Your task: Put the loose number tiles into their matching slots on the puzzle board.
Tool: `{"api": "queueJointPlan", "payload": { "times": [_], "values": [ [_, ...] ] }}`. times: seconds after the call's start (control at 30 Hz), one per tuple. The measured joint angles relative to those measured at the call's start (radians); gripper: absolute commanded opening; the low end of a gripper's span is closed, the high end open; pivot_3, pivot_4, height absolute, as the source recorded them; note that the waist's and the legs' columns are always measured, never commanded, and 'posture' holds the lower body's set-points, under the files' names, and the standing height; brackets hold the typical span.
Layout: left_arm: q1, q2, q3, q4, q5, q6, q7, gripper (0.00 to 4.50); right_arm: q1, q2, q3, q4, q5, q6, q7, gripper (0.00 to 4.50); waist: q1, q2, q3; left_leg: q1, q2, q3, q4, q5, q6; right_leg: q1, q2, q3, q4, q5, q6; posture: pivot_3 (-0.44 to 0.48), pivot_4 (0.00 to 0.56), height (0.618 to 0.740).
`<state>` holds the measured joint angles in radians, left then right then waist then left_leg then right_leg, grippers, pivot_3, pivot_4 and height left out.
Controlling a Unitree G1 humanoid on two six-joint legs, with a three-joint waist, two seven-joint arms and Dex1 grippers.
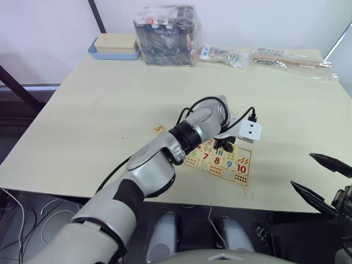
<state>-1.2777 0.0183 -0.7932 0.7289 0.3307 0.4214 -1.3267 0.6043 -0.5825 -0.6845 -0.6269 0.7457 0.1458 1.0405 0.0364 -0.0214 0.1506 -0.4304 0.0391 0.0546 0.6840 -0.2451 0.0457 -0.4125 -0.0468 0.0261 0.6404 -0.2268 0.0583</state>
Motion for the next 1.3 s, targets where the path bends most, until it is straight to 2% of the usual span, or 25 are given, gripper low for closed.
{"api": "queueJointPlan", "payload": {
  "times": [0.33, 0.4, 0.43, 0.6, 0.9, 1.13, 1.23, 1.3],
  "values": [
    [0.002, 0.0, 0.002, 0.001, 0.001, -0.009, 0.0, 0.98, 0.0, 0.001, 0.001, 0.0, 0.0, 0.0, -0.002, 4.5, 0.0, 0.0, 0.0, -0.001, 0.0, -0.003, 0.0, 0.0, 0.0, 0.0, 0.0, -0.002, 0.0, 0.0, -0.001, 0.0, 0.15, 0.74],
    [0.004, 0.002, 0.004, 0.001, 0.001, -0.009, -0.002, 2.06, 0.0, 0.002, 0.001, 0.0, 0.0, 0.0, -0.002, 4.5, 0.0, 0.0, 0.0, -0.001, 0.0, -0.003, 0.0, 0.0, 0.0, 0.0, 0.0, -0.003, 0.0, 0.0, -0.001, 0.0, 0.15, 0.74],
    [0.004, 0.002, 0.005, 0.001, 0.001, -0.009, -0.002, 2.32, 0.0, 0.002, 0.001, 0.0, 0.0, 0.0, -0.002, 4.5, 0.0, 0.0, 0.0, -0.001, 0.0, -0.003, 0.0, 0.0, 0.0, 0.0, 0.0, -0.003, 0.0, 0.0, -0.001, 0.0, 0.15, 0.74],
    [0.004, 0.002, 0.014, 0.0, -0.001, 0.002, -0.011, 4.18, 0.001, 0.003, 0.001, 0.0, -0.001, 0.0, -0.002, 4.5, 0.0, 0.0, 0.0, -0.001, 0.0, -0.003, 0.0, 0.0, 0.0, 0.0, 0.0, -0.003, 0.0, 0.0, -0.001, 0.0, 0.15, 0.74],
    [-0.088, 0.046, 0.18, 0.0, -0.104, 0.058, -0.082, 4.18, 0.006, 0.013, 0.007, -0.005, -0.006, -0.006, -0.003, 4.5, 0.0, 0.001, 0.0, -0.001, 0.0, -0.004, 0.0, 0.0, 0.0, 0.001, 0.0, -0.003, 0.0, 0.0, 0.0, 0.0, 0.15, 0.74],
    [-0.053, 0.054, 0.299, 0.074, -0.193, -0.061, -0.071, 4.18, 0.003, 0.02, 0.023, -0.004, -0.017, -0.02, -0.009, 4.5, 0.0, 0.001, -0.001, -0.001, -0.001, -0.004, 0.0, 0.0, 0.0, 0.001, 0.0, -0.003, 0.0, 0.0, -0.001, 0.0, 0.15, 0.74],
    [-0.018, 0.042, 0.324, 0.116, -0.207, -0.14, -0.035, 3.36, 0.003, 0.02, 0.037, -0.004, -0.018, -0.021, -0.014, 4.5, 0.001, 0.001, -0.001, -0.001, -0.001, -0.004, 0.0, 0.0, 0.0, 0.001, 0.0, -0.003, 0.0, 0.0, -0.001, 0.0, 0.15, 0.74],
    [0.006, 0.027, 0.325, 0.16, -0.206, -0.207, 0.0, 2.32, 0.003, 0.021, 0.04, -0.004, -0.018, -0.021, -0.021, 4.5, 0.001, 0.001, -0.001, -0.001, -0.001, -0.004, 0.0, 0.0, 0.0, 0.001, 0.0, -0.003, 0.0, 0.0, -0.001, 0.0, 0.15, 0.74]
  ]
}}
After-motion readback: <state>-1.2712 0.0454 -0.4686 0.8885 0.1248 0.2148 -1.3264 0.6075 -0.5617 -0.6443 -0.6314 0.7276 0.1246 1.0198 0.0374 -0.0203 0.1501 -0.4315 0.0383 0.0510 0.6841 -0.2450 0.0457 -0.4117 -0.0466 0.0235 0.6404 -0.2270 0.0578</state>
